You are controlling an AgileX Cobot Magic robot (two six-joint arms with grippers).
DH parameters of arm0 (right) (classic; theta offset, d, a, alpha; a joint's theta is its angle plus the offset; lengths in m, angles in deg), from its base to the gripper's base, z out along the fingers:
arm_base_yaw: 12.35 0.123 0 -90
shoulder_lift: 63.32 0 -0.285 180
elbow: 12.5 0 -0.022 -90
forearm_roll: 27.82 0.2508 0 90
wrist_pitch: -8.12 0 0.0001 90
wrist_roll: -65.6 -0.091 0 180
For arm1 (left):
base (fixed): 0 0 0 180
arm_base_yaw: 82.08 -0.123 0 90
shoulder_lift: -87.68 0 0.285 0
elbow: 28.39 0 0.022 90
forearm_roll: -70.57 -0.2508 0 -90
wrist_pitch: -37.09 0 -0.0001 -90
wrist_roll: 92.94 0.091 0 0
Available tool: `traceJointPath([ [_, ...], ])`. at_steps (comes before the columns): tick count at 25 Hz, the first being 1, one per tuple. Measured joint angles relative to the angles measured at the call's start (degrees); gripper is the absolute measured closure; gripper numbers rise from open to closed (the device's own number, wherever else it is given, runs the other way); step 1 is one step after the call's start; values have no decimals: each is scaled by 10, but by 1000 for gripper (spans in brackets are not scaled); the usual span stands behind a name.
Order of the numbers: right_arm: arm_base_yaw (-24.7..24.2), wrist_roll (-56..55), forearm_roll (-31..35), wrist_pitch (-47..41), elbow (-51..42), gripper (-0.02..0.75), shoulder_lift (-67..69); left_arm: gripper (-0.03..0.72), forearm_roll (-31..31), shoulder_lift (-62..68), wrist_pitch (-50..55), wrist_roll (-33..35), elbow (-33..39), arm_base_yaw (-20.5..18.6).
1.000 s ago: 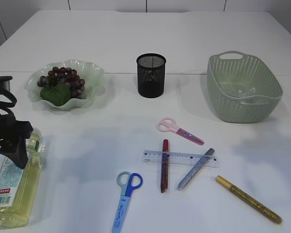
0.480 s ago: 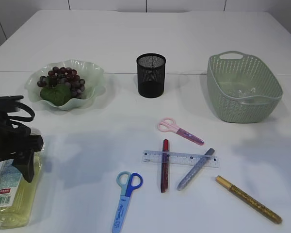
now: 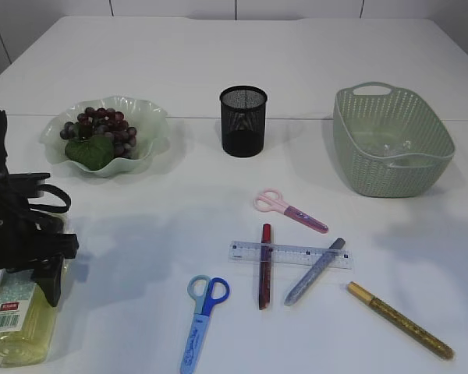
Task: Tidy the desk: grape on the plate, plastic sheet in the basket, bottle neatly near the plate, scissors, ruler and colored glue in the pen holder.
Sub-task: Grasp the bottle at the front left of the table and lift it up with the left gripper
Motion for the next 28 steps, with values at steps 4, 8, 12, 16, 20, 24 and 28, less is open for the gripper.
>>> traceJointPath([
  [4,0,0,0,0,0,225,0,103,-1,16,-8,-1,-1,0],
  [8,0,0,0,0,0,225,0,104,-2,33,-15,-2,-3,0],
  [12,0,0,0,3,0,225,0,177,-2,36,-16,-2,-4,0],
  [16,0,2,0,8,0,225,0,256,-2,36,-14,-2,-5,0],
  [20,0,6,0,13,0,225,0,263,-2,36,-13,-2,-6,0],
  [24,0,7,0,13,0,225,0,263,-2,36,-14,-2,-6,0],
  [28,0,7,1,14,0,225,0,263,-12,36,-15,-2,-6,0],
])
